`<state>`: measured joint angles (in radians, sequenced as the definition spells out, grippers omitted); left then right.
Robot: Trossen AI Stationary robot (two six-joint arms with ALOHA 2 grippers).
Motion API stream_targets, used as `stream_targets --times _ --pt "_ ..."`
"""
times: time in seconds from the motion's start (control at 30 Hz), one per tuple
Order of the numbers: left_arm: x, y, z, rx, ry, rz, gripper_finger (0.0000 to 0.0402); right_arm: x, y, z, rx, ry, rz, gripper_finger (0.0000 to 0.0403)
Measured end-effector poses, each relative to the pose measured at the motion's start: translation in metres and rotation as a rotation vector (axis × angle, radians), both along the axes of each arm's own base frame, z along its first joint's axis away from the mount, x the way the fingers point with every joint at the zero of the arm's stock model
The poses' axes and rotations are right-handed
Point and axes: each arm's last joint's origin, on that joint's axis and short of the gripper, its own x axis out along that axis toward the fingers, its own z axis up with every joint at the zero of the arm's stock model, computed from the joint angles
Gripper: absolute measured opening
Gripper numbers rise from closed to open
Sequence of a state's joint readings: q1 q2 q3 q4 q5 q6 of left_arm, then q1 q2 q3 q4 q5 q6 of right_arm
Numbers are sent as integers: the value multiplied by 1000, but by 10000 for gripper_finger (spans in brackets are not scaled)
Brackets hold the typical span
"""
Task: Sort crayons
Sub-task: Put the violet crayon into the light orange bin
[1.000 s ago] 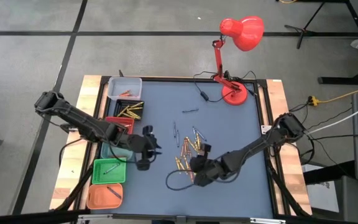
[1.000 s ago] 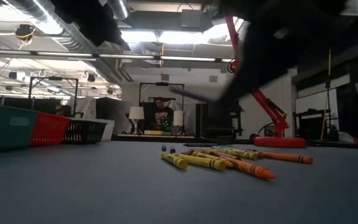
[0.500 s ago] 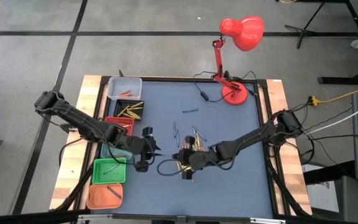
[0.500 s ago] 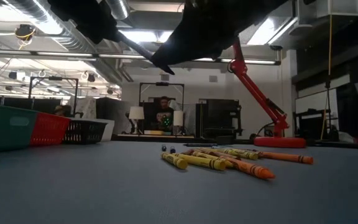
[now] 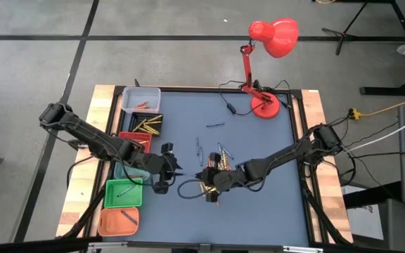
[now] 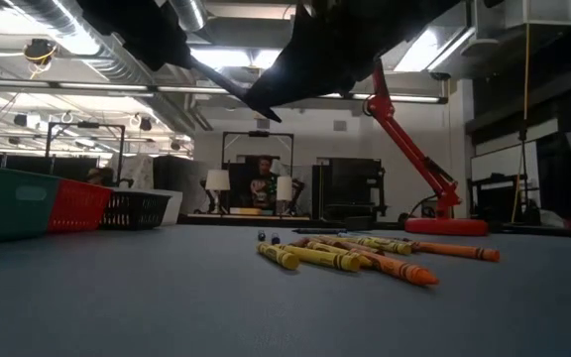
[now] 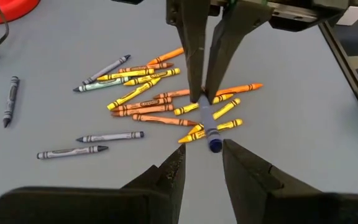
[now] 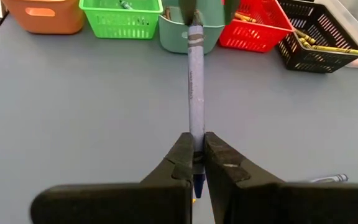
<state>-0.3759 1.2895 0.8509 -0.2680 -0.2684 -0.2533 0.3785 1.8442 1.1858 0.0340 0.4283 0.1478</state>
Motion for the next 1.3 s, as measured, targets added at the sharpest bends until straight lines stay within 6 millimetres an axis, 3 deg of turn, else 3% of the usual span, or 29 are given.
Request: stream_targets --times 1.3 --pt "3 -1 4 -15 -58 8 91 7 -6 8 33 -92 -25 19"
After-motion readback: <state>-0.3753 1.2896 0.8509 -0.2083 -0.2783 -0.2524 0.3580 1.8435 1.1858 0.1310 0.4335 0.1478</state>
